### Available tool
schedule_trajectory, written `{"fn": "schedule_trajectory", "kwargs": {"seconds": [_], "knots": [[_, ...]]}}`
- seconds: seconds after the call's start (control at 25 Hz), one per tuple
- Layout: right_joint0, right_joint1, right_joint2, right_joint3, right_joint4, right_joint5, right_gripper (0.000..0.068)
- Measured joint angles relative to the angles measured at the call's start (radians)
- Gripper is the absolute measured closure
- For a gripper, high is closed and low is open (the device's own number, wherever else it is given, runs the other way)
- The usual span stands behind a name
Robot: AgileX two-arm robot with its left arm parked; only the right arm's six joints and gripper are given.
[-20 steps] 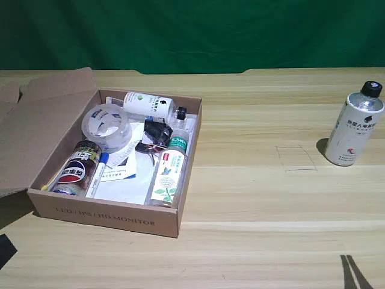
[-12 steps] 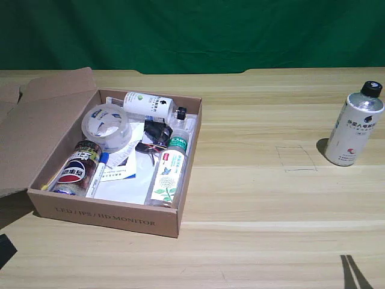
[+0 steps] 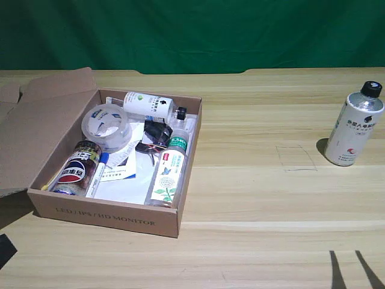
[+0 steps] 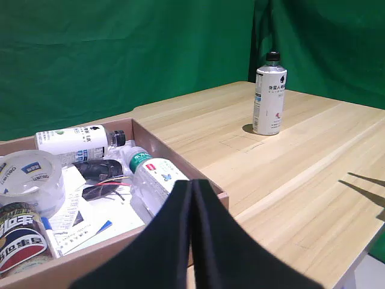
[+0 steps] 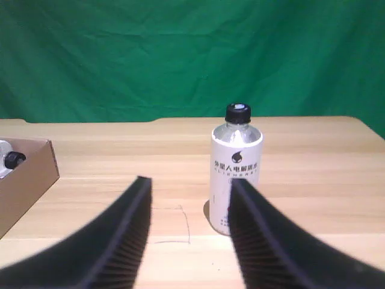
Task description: Place the white bottle into the box.
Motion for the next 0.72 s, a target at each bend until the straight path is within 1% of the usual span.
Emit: {"fn": "schedule_trajectory", "kwargs": {"seconds": [0.04,0.16,0.2,0.28,0.6,0.72], "knots": [[0.000,0.023,0.000,0.000,0.000,0.017,0.0284],[0.000,0.090,-0.005,0.001,-0.034,0.035,0.0069],[0.000,0.115,-0.011,0.001,-0.046,0.034,0.0038],[0.000,0.173,-0.036,0.003,-0.056,0.022,0.0006],[0.000,0.487,-0.204,0.008,-0.058,0.014,0.0004],[0.000,0.599,-0.262,0.008,-0.061,0.052,0.0004]]}}
